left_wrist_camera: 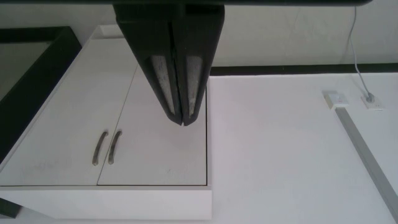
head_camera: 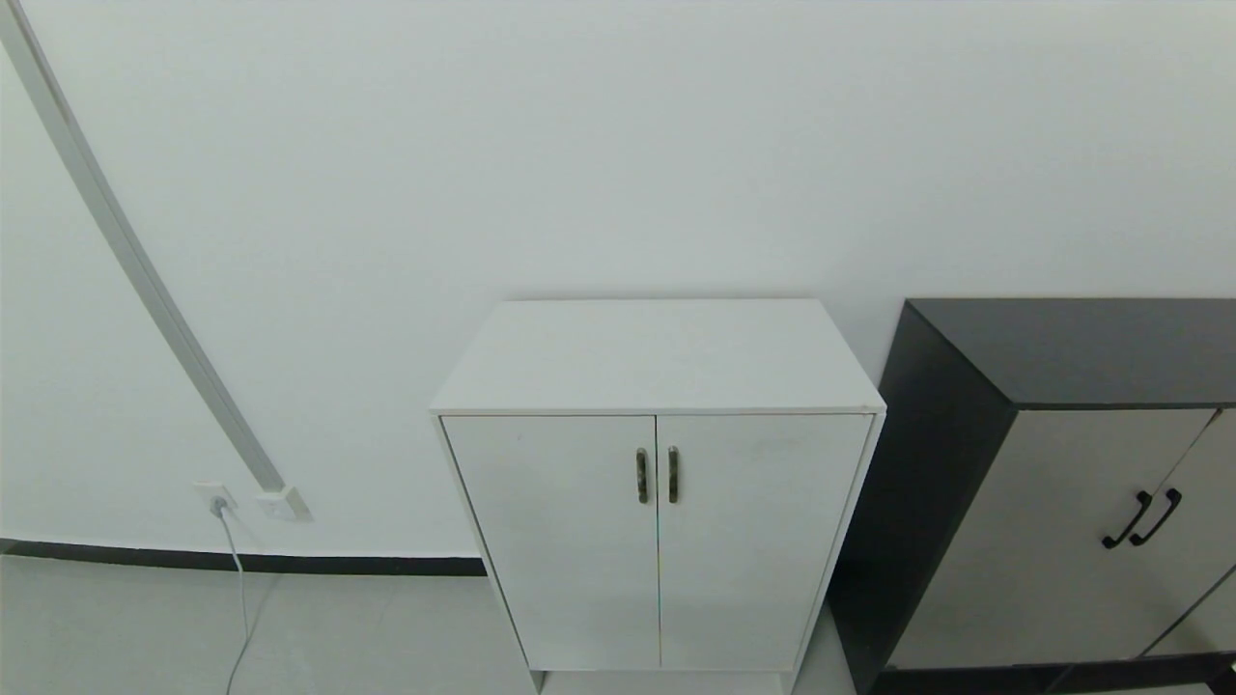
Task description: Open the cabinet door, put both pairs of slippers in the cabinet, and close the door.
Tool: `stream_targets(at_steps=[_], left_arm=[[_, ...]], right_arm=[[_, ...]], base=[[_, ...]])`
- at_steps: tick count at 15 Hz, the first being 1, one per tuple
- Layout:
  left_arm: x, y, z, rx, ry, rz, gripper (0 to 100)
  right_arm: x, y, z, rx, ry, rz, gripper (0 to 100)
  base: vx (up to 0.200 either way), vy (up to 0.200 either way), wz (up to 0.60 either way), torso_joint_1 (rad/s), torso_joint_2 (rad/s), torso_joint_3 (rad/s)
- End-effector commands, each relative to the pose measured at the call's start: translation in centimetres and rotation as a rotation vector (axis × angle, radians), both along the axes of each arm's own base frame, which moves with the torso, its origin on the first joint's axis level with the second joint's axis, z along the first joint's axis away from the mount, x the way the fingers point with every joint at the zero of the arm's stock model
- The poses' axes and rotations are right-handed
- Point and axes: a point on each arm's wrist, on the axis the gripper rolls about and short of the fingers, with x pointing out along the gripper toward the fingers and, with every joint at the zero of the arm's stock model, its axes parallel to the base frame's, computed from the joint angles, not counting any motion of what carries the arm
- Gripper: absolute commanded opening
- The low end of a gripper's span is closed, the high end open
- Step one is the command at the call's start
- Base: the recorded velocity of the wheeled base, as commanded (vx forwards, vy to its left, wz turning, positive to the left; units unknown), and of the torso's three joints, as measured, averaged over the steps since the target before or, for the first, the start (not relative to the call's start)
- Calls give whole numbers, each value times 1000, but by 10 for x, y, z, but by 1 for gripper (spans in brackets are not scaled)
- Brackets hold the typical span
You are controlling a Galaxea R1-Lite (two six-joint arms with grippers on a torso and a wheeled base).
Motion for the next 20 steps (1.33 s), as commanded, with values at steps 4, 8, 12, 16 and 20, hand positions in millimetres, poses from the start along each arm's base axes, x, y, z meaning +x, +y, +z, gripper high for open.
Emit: stream_targets(at_steps=[4,8,12,16,20], left_arm=[[0,0,0,0,1,0,0],[0,0,0,0,3,0,0],[0,0,0,9,1,-1,0],[0,0,0,9,3,-1,0],[0,0,0,9,3,-1,0]], right_arm=[[-3,-2,-1,0,-36,135,0],[-8,-2,-2,-10,-95,90,0],[-7,-3,-1,72,-102,34,0],[-7,-3,-1,67,-102,23,0],[-7,-3,-1,61,-100,27,0]], base=[[0,0,0,0,0,0],[0,0,0,0,0,0],[0,0,0,0,0,0],[0,0,0,0,0,0],[0,0,0,0,0,0]])
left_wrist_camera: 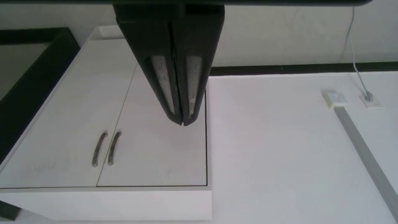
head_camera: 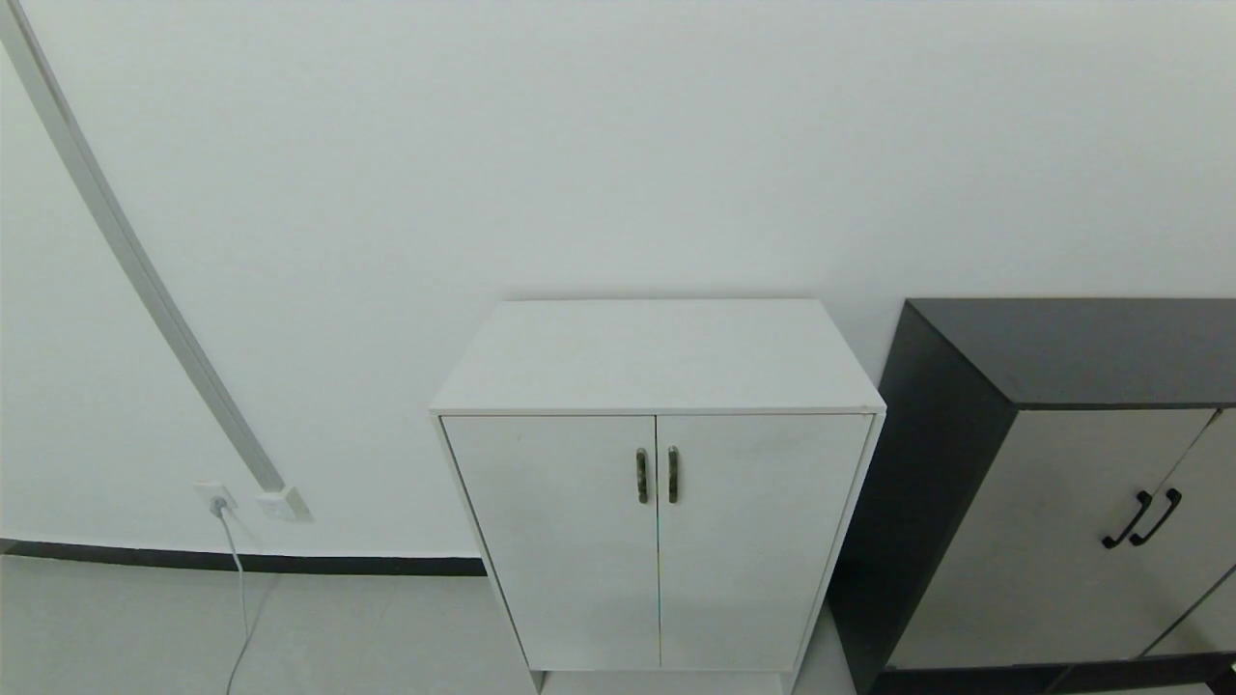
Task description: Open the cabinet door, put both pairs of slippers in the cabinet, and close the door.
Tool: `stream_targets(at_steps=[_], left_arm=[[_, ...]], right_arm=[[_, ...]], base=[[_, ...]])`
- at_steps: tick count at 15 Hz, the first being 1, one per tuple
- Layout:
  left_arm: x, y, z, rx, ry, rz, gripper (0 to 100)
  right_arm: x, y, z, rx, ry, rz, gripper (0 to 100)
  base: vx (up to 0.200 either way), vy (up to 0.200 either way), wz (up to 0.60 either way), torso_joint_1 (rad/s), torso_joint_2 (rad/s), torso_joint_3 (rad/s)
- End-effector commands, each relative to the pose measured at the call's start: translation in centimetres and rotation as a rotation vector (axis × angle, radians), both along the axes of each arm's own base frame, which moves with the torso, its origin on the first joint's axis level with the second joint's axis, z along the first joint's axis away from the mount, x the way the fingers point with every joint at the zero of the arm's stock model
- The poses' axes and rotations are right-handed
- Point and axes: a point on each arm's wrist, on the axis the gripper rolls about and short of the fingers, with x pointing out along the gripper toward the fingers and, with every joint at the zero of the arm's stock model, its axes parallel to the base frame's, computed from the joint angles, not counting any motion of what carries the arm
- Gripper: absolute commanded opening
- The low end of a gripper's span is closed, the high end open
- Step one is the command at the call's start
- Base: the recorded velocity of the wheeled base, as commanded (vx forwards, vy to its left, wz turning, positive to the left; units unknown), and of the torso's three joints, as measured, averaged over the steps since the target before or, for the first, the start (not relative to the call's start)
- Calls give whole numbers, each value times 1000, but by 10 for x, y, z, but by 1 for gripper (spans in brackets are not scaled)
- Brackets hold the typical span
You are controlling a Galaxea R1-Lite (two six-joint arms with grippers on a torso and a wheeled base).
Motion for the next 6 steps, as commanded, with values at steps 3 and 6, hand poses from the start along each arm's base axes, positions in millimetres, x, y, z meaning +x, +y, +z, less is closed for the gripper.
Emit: stream_targets(at_steps=[3,6], left_arm=[[0,0,0,0,1,0,0],[0,0,0,0,1,0,0]], right_arm=[[0,0,0,-1,2,0,0],[0,0,0,-1,5,2,0]], base=[[0,0,0,0,0,0],[0,0,0,0,0,0]])
